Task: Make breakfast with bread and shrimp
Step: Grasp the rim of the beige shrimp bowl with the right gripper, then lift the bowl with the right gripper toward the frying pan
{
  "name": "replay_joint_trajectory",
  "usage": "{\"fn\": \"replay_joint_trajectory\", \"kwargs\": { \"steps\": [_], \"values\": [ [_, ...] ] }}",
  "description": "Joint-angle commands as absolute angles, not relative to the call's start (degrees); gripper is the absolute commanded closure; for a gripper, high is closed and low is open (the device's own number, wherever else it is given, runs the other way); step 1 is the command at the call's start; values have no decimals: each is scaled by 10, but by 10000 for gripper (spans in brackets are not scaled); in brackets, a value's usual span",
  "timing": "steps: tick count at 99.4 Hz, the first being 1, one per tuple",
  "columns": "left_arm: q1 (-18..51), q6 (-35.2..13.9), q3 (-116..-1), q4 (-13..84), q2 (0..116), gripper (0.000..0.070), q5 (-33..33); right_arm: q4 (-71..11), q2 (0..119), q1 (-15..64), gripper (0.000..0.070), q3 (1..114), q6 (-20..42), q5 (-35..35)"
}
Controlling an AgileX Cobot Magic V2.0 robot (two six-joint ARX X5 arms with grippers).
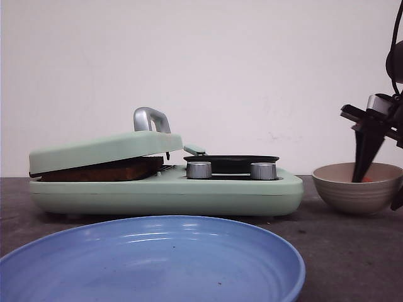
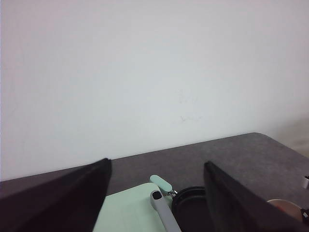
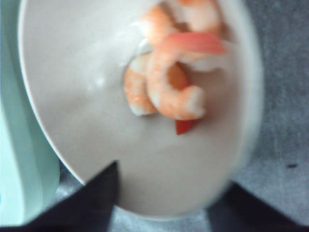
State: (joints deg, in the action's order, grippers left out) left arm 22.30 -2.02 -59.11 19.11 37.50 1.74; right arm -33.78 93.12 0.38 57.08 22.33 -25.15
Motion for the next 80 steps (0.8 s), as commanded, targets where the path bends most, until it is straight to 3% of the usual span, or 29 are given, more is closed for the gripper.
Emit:
{"fn": "replay_joint_trajectory", "kwargs": {
  "steps": [1, 20, 49, 80],
  "values": [
    [225, -16, -597, 186, 378, 351, 20, -337, 940, 5, 541, 574, 218, -250],
    [225, -20, -597, 186, 378, 351, 20, -336, 940, 2, 697, 574, 218, -250],
    [225, -22, -597, 186, 378, 351, 19, -331, 940, -15, 699, 574, 218, -258],
    [225, -24, -597, 187, 378, 351, 20, -290, 910, -40, 699, 586, 241, -320]
  ]
}}
